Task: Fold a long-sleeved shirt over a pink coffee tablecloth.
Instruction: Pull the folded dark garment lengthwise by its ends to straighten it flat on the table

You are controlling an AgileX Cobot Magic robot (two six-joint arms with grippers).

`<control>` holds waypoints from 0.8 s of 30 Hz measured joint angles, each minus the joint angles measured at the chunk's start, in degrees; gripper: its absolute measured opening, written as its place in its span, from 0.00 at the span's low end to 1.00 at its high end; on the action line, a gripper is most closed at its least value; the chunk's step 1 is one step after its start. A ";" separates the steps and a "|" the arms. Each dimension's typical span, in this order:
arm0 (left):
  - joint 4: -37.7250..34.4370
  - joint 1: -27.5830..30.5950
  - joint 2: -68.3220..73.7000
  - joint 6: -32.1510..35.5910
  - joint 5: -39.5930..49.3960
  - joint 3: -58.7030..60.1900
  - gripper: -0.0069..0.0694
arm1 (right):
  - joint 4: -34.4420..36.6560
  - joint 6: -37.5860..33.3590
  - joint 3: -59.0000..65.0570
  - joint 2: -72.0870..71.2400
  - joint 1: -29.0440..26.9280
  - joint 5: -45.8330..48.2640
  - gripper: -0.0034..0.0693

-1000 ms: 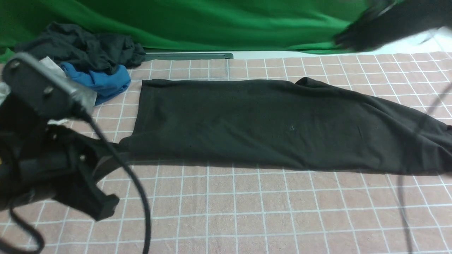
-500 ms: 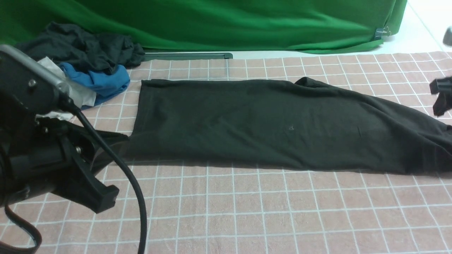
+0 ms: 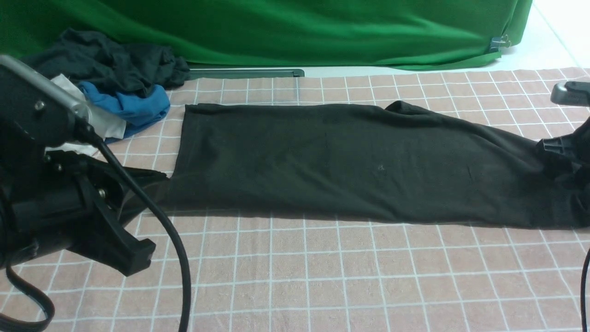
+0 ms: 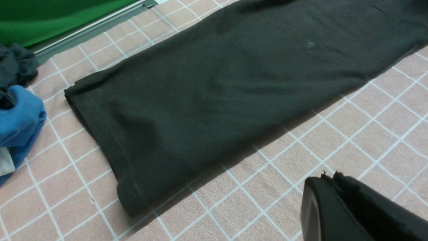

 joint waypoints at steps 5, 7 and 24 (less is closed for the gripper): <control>0.00 0.00 0.00 0.00 0.00 0.06 0.11 | 0.11 1.34 0.00 0.00 -1.37 -1.54 0.71; 0.00 0.00 0.00 0.00 0.00 0.13 0.11 | 0.16 1.54 0.00 0.00 -1.98 -2.67 0.72; 0.00 0.00 0.00 0.01 -0.05 0.52 0.11 | -0.36 1.15 0.00 0.05 -2.55 -8.28 0.58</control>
